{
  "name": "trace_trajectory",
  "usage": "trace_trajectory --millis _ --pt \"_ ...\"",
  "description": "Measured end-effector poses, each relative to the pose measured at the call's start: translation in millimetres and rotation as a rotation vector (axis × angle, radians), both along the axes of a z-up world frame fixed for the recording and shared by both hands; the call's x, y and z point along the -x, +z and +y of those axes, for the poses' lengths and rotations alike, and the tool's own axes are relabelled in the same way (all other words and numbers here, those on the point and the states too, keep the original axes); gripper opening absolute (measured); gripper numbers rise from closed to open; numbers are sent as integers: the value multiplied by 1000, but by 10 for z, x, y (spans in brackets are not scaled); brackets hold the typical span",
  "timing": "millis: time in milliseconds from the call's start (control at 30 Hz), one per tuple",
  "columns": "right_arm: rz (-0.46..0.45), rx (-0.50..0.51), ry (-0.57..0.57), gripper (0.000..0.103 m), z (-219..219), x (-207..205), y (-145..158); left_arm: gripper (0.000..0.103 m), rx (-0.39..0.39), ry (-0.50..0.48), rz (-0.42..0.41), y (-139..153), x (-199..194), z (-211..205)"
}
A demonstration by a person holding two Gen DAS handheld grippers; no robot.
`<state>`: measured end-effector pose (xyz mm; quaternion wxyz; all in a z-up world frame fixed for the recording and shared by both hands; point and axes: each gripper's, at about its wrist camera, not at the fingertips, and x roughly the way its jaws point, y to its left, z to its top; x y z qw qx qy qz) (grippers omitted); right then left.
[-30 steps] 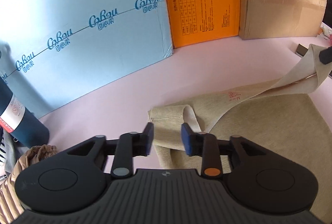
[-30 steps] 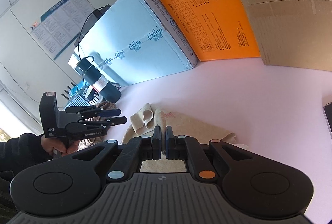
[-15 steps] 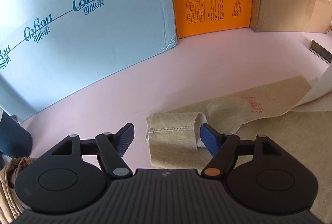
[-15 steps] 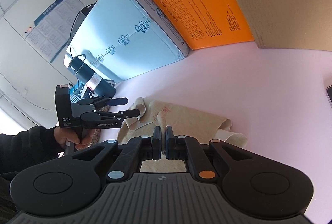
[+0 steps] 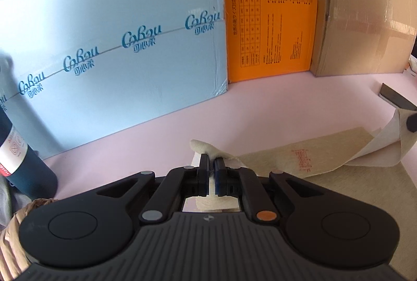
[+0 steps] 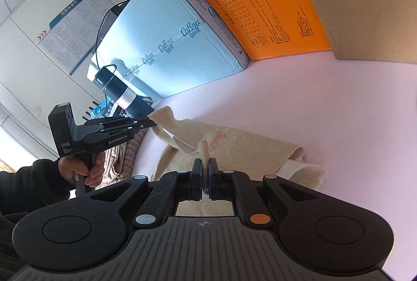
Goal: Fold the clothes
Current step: 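Lift the strap with both closed tools and fold the top over itself, then open both tools and release the folded top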
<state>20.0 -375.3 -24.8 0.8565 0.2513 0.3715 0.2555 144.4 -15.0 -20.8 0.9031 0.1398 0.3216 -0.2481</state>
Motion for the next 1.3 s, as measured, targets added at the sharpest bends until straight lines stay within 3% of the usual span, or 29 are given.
trace_trajectory --millis 367,800,933,1133,1200,1300 --pt "-64 8 63 5 93 193 314 3 42 36 -90 410 484 256" --pt "-97 12 157 5 87 824 701 3 66 79 -107 638 1382 548" --pt "-73 20 192 5 126 1088 703 3 54 82 -70 597 1632 628" --pt "42 72 190 7 192 1368 310 6 -75 14 124 80 1839 676" --pt "108 97 184 12 228 1429 97 16 -149 -28 194 -123 1923 676" --pt "172 158 186 26 277 1551 -116 45 -242 -78 211 -242 2139 730"
